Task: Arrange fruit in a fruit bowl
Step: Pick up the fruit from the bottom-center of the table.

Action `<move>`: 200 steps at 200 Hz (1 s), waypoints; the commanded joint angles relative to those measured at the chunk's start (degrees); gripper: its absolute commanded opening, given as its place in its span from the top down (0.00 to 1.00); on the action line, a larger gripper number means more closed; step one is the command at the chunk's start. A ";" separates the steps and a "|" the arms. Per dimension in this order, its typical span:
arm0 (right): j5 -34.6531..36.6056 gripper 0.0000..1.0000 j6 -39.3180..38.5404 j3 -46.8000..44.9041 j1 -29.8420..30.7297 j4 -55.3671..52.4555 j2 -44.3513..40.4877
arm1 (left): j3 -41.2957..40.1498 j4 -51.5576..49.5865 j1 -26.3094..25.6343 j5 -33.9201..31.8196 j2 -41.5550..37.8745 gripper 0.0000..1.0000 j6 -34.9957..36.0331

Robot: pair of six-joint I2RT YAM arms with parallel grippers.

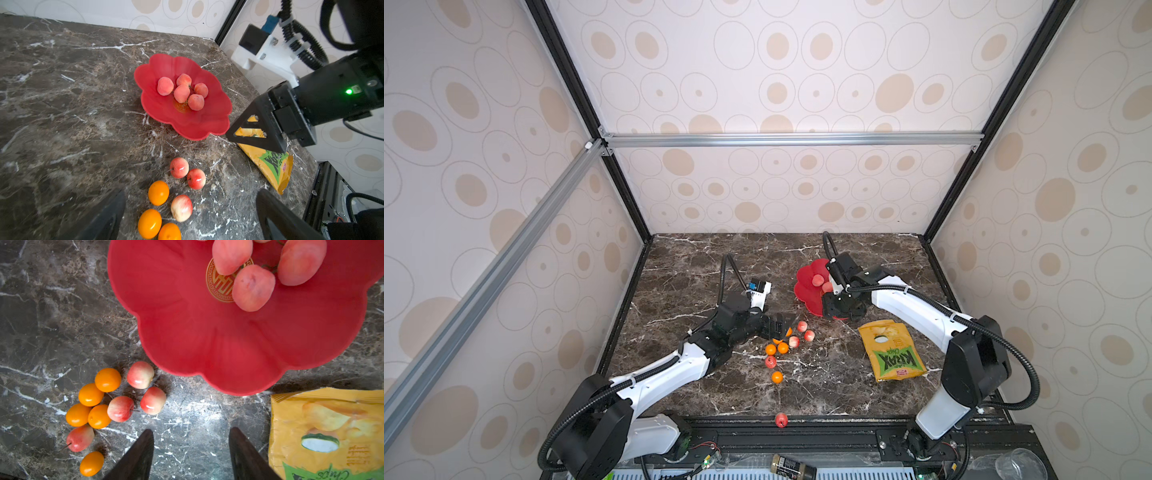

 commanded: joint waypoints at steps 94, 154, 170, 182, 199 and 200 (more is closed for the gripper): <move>-0.67 0.40 10.91 -9.35 12.70 3.06 -4.76 | -9.70 -7.64 0.21 -1.92 -14.70 0.01 -6.15; -1.35 0.40 20.31 -10.99 22.77 7.09 -2.39 | -13.10 -19.10 0.19 -2.84 -25.88 0.01 -13.27; -1.25 0.40 21.71 -10.74 25.09 6.92 -1.65 | -13.73 -22.21 0.11 -2.95 -28.56 0.02 -13.91; -1.52 0.40 22.63 -10.42 26.82 6.85 -0.80 | -14.57 -22.93 0.04 -2.10 -30.20 0.01 -14.99; -1.50 0.40 23.95 -9.53 29.65 6.13 0.77 | -15.71 -22.92 0.07 -0.78 -31.96 0.02 -16.53; -1.50 0.40 24.04 -9.51 29.84 6.13 0.95 | -15.78 -22.89 0.08 -0.77 -32.06 0.02 -16.62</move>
